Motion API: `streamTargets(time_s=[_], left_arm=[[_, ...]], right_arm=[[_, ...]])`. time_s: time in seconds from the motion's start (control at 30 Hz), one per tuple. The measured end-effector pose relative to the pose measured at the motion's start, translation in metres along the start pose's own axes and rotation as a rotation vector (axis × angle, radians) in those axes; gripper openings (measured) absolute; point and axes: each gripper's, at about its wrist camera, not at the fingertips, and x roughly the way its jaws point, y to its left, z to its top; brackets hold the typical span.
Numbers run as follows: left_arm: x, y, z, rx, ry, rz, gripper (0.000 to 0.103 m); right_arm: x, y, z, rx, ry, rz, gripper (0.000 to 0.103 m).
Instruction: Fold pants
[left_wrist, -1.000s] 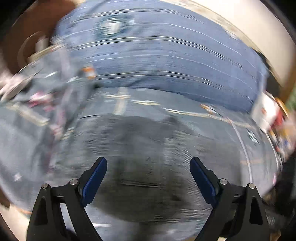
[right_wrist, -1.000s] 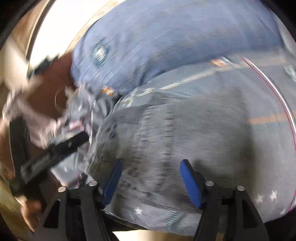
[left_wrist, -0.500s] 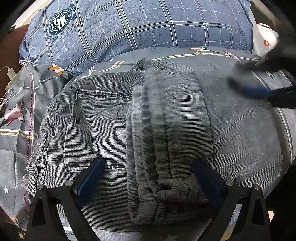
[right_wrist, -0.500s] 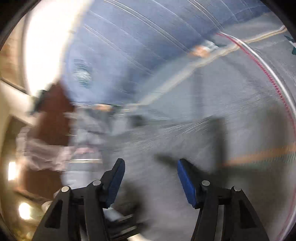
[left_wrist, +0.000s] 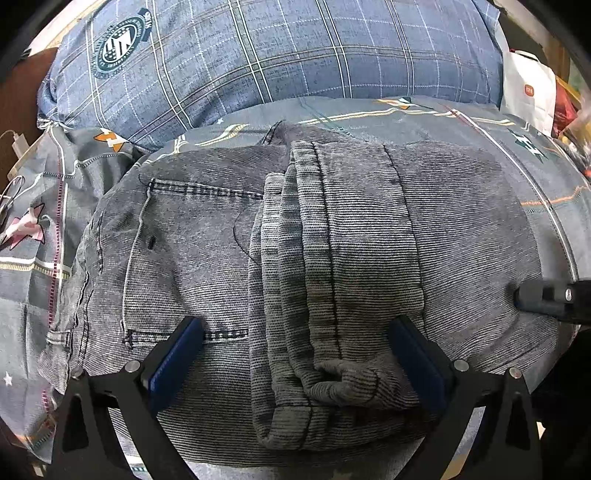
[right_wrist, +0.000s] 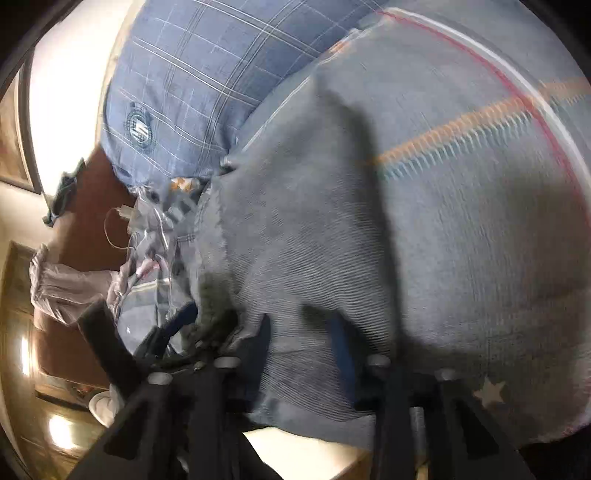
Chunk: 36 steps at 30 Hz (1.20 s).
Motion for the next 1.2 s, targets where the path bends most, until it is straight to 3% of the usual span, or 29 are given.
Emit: streamTargets(time_s=[0.07, 0.17, 0.2, 0.23, 0.27, 0.3, 0.37, 0.43, 0.5, 0.57, 0.63, 0.67, 0.7, 0.83, 0.9, 1.03, 1.13, 1.2], left_arm=[[-0.012, 0.003, 0.002, -0.009, -0.012, -0.011, 0.101], [-0.036, 0.007, 0.002, -0.028, -0.104, -0.027, 0.101], [-0.035, 0.006, 0.002, -0.019, -0.106, -0.017, 0.101], [-0.028, 0.004, 0.000, -0.006, -0.086, -0.002, 0.101], [-0.014, 0.000, -0.002, 0.015, -0.035, 0.017, 0.101], [0.004, -0.004, -0.007, 0.039, 0.026, 0.035, 0.103], [-0.001, 0.000, -0.009, 0.010, -0.029, 0.015, 0.103], [0.000, -0.001, -0.008, 0.015, -0.023, 0.017, 0.103], [0.001, -0.002, -0.007, 0.022, -0.028, 0.016, 0.103], [0.001, 0.000, -0.007, 0.015, -0.029, 0.011, 0.103], [0.001, 0.000, -0.008, 0.016, -0.031, 0.008, 0.103], [0.002, -0.001, -0.009, 0.013, -0.031, 0.005, 0.103], [0.002, -0.001, -0.008, 0.012, -0.028, 0.004, 0.103], [0.004, 0.001, -0.007, 0.012, -0.028, -0.003, 0.103], [0.003, 0.002, -0.008, 0.014, -0.029, -0.004, 0.103], [0.003, 0.003, -0.009, 0.017, -0.028, -0.008, 0.103], [0.002, 0.002, -0.009, 0.011, -0.023, -0.003, 0.103], [0.002, 0.002, -0.009, 0.014, -0.022, 0.003, 0.103]], right_arm=[[-0.012, 0.016, 0.000, -0.056, -0.034, -0.062, 0.027], [-0.018, 0.038, -0.007, -0.135, -0.027, -0.011, 0.028], [-0.017, 0.037, -0.010, -0.142, -0.024, -0.024, 0.033], [-0.008, 0.030, -0.010, -0.137, 0.003, -0.081, 0.041], [0.002, 0.020, -0.011, -0.120, 0.046, -0.117, 0.042], [0.002, 0.014, -0.009, -0.098, 0.042, -0.088, 0.038], [-0.007, 0.023, 0.002, -0.089, 0.053, -0.089, 0.038], [-0.017, 0.047, 0.020, -0.165, -0.006, -0.089, 0.039], [-0.017, 0.064, 0.048, -0.187, -0.028, -0.049, 0.039], [-0.006, 0.068, 0.075, -0.191, -0.039, -0.069, 0.043], [0.025, 0.053, 0.100, -0.176, -0.006, -0.148, 0.055], [0.039, 0.040, 0.107, -0.149, 0.022, -0.181, 0.054], [0.041, 0.031, 0.111, -0.109, -0.004, -0.130, 0.050], [0.029, 0.052, 0.095, -0.165, -0.034, -0.194, 0.050], [0.020, 0.062, 0.076, -0.207, -0.036, -0.173, 0.051], [-0.003, 0.059, 0.041, -0.217, -0.055, -0.134, 0.057], [0.011, 0.032, 0.021, -0.209, 0.018, -0.237, 0.064], [0.008, 0.033, 0.019, -0.221, -0.019, -0.218, 0.063]])
